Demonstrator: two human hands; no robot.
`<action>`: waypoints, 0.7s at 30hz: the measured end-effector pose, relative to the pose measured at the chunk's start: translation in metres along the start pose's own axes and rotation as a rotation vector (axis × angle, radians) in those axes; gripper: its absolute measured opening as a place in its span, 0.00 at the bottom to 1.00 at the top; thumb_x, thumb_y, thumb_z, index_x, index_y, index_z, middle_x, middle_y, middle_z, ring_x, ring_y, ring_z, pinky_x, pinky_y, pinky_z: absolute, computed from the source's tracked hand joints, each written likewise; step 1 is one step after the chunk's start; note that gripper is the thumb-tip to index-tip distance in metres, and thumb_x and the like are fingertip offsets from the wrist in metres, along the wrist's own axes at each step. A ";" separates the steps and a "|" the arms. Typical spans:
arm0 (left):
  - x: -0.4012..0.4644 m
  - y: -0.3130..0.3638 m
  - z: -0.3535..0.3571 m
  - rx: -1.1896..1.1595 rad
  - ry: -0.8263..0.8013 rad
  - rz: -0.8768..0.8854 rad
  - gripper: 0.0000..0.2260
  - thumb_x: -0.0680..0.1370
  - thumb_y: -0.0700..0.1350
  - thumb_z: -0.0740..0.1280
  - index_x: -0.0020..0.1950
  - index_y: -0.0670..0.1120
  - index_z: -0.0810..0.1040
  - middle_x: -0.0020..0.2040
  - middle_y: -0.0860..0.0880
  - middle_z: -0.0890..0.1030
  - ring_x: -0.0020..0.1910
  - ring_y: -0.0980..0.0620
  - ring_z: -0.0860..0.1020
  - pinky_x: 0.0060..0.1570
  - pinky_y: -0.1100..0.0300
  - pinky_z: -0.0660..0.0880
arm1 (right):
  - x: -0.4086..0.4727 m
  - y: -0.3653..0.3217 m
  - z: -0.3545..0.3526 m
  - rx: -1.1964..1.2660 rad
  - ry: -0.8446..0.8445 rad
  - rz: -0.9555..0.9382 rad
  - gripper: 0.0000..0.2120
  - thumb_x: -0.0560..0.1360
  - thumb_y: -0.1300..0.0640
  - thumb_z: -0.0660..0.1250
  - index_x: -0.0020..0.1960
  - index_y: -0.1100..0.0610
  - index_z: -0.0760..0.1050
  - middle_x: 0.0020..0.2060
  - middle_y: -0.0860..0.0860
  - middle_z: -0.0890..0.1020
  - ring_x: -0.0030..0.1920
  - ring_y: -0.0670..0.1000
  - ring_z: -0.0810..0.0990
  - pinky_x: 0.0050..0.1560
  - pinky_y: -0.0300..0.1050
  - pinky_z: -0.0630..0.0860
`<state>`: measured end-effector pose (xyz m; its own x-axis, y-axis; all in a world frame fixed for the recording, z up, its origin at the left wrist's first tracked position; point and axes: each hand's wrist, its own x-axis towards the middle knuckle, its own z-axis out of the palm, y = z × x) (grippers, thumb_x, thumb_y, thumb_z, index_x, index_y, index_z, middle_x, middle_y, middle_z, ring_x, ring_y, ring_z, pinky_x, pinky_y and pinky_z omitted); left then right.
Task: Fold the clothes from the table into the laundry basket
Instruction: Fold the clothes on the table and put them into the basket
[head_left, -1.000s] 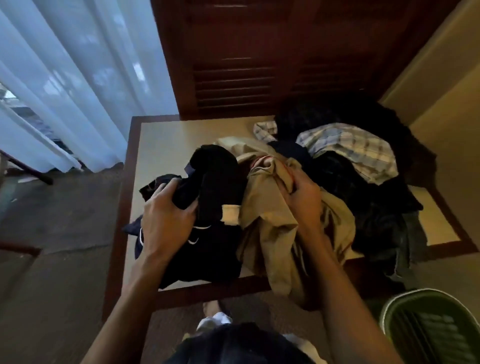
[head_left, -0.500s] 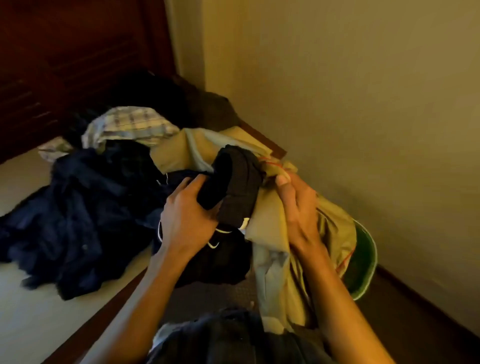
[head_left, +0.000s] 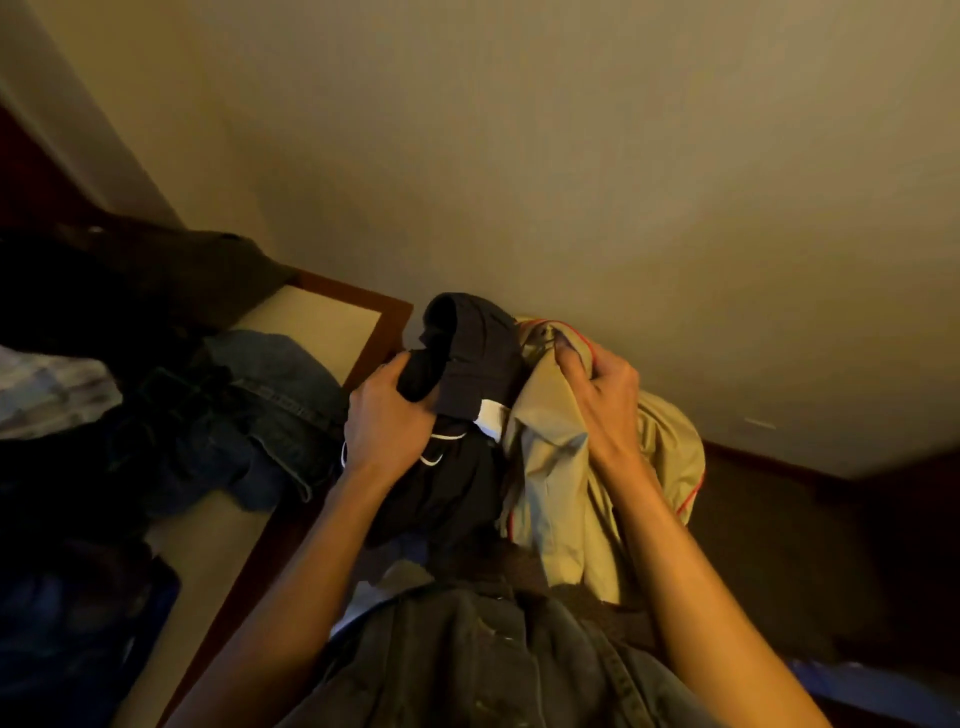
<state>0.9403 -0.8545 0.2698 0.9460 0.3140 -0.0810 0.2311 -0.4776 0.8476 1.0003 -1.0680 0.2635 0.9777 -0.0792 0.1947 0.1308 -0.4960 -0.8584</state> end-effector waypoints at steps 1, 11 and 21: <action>0.011 -0.002 0.000 -0.023 -0.011 -0.010 0.07 0.75 0.50 0.70 0.39 0.60 0.75 0.39 0.55 0.80 0.42 0.50 0.79 0.40 0.53 0.75 | 0.010 0.005 -0.004 -0.014 0.025 0.028 0.15 0.76 0.44 0.62 0.41 0.51 0.81 0.34 0.46 0.81 0.38 0.46 0.78 0.42 0.53 0.77; 0.070 -0.016 -0.012 -0.116 -0.076 -0.028 0.06 0.78 0.47 0.69 0.43 0.57 0.76 0.41 0.55 0.80 0.42 0.58 0.78 0.37 0.61 0.71 | 0.066 0.067 0.005 -0.298 0.010 0.160 0.21 0.77 0.40 0.58 0.59 0.52 0.78 0.53 0.56 0.83 0.54 0.58 0.80 0.55 0.56 0.77; 0.076 -0.023 0.028 -0.113 -0.180 -0.083 0.02 0.73 0.52 0.70 0.45 0.57 0.79 0.45 0.52 0.83 0.47 0.51 0.81 0.48 0.52 0.78 | 0.021 0.119 0.008 -0.209 -0.339 0.462 0.07 0.81 0.52 0.65 0.47 0.53 0.79 0.43 0.50 0.82 0.45 0.49 0.81 0.47 0.40 0.70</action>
<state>1.0127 -0.8423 0.2295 0.9523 0.1922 -0.2370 0.2929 -0.3580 0.8866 1.0381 -1.1219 0.1611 0.9280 -0.0642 -0.3671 -0.3211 -0.6377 -0.7001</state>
